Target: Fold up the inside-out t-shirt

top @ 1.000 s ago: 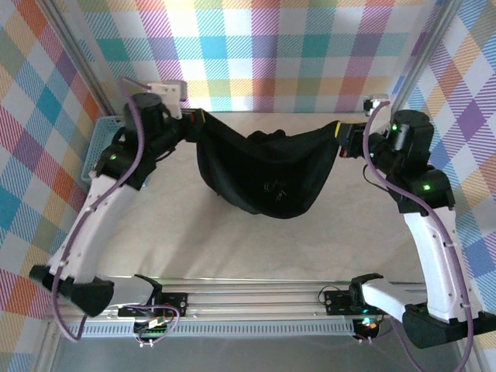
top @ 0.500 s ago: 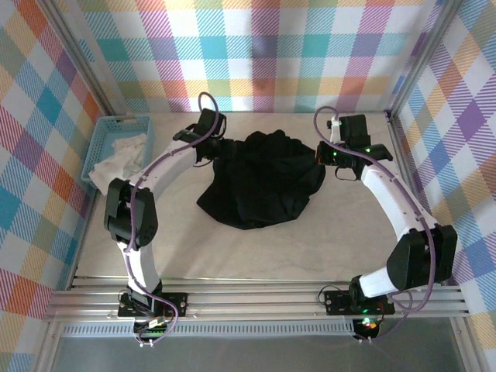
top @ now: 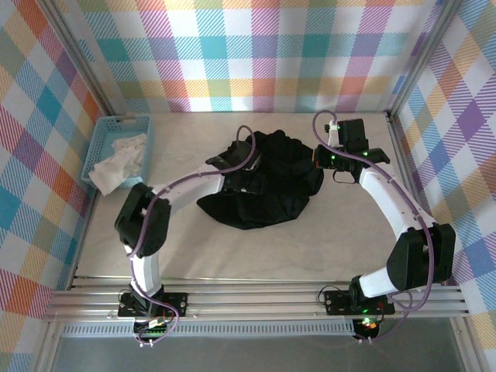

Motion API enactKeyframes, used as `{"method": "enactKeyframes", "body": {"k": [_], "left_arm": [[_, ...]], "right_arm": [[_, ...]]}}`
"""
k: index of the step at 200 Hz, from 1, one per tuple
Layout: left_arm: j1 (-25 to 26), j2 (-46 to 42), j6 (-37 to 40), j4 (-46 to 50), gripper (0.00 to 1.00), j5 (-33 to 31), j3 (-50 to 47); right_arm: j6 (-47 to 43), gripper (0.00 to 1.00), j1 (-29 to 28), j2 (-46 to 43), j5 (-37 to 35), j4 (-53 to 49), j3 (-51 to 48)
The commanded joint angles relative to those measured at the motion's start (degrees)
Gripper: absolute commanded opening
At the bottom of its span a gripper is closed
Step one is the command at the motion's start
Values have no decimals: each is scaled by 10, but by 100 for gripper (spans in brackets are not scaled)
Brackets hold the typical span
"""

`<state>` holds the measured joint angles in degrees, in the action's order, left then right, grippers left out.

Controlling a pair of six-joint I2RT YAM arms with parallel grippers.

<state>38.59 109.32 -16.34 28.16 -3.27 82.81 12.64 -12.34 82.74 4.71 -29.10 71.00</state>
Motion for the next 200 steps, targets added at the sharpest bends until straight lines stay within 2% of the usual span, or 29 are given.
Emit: {"method": "enactKeyframes", "body": {"k": [1,38,56,75,118,200], "left_arm": [[2,45,42,41,67,-36,46],[1,104,66,73,67,-64,90],[-2,130,68,82,61,-54,102],[-5,143,67,78,45,-46,100],[-15,115,71,54,0,-39,85],[-61,-135,76,-35,0,-15,-23]], "right_arm": [[1,0,2,-4,19,19,-6],[3,0,2,-3,27,24,-11],[4,0,2,-1,28,25,-14],[4,0,2,0,29,24,-15],[3,0,3,-5,31,20,-11],[7,0,3,-51,48,1,11]]}}
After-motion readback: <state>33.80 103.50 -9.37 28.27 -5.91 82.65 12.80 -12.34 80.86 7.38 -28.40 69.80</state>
